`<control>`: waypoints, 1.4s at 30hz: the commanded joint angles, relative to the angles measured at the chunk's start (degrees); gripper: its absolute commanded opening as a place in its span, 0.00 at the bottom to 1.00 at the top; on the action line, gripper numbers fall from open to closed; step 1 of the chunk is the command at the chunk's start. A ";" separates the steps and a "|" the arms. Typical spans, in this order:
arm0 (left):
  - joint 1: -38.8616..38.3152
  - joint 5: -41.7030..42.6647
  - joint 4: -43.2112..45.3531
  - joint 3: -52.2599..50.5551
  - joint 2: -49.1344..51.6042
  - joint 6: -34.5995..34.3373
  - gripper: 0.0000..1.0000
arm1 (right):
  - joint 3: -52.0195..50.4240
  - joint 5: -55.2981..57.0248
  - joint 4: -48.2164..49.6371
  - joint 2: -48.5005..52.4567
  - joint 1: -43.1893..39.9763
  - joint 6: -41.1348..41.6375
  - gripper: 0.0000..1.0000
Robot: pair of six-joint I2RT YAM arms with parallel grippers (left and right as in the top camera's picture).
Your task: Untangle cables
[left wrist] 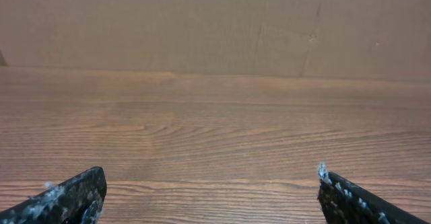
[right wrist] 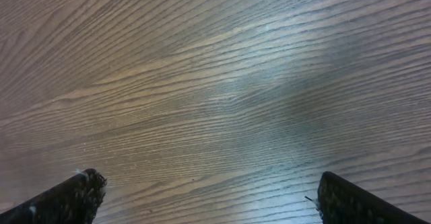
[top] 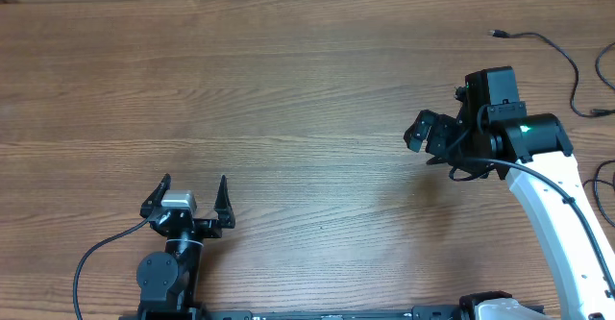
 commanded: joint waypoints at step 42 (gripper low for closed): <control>0.35 -0.79 -0.02 -0.24 -0.52 1.05 1.00 | -15.63 0.48 36.70 -23.96 0.26 0.02 1.00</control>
